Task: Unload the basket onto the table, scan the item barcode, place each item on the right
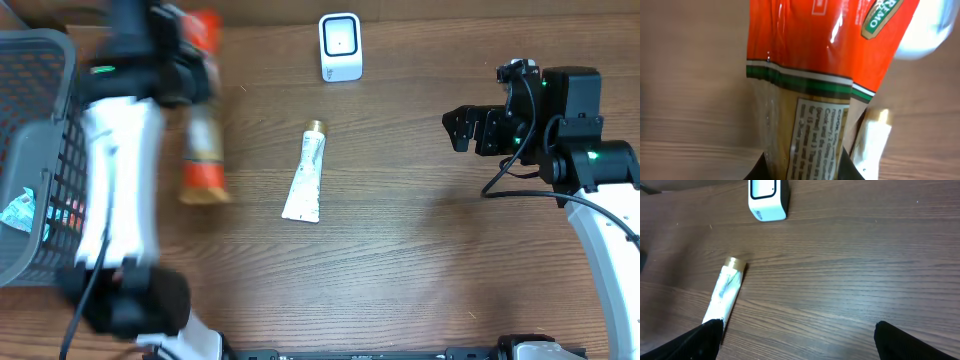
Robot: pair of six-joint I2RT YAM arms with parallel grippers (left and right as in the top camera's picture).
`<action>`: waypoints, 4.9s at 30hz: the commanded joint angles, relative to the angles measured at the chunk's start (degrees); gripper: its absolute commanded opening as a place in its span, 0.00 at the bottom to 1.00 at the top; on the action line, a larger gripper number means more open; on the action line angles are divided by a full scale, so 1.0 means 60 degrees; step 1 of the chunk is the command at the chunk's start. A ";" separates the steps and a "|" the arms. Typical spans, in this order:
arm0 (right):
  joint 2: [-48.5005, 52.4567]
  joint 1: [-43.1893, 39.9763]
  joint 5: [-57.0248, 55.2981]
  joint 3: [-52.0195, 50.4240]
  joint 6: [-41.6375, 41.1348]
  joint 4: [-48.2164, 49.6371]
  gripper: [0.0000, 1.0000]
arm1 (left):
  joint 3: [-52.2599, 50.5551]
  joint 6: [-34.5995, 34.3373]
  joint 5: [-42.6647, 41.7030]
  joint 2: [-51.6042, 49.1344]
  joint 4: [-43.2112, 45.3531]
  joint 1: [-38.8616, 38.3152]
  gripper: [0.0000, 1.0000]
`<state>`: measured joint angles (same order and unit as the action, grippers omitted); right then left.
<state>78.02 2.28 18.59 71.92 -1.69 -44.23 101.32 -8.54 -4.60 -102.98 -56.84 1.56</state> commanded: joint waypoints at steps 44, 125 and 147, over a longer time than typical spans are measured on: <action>-0.0033 0.0047 -0.0095 0.0255 0.0033 0.0040 0.99 | 0.2484 -0.1042 0.2375 -0.1388 -0.1610 0.7759 1.00; -0.0033 0.0047 -0.0091 0.0255 0.0025 0.0062 0.99 | 0.1315 0.1111 -0.1632 -0.4473 -0.0951 -0.5278 0.40; -0.0033 0.0047 -0.0095 0.0255 0.0029 0.0066 1.00 | 0.7541 -0.1089 0.2076 -0.0911 -0.4364 0.1494 1.00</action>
<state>78.02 2.31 18.41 71.96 -1.69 -44.18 145.69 -6.70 3.53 -112.51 -80.95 0.80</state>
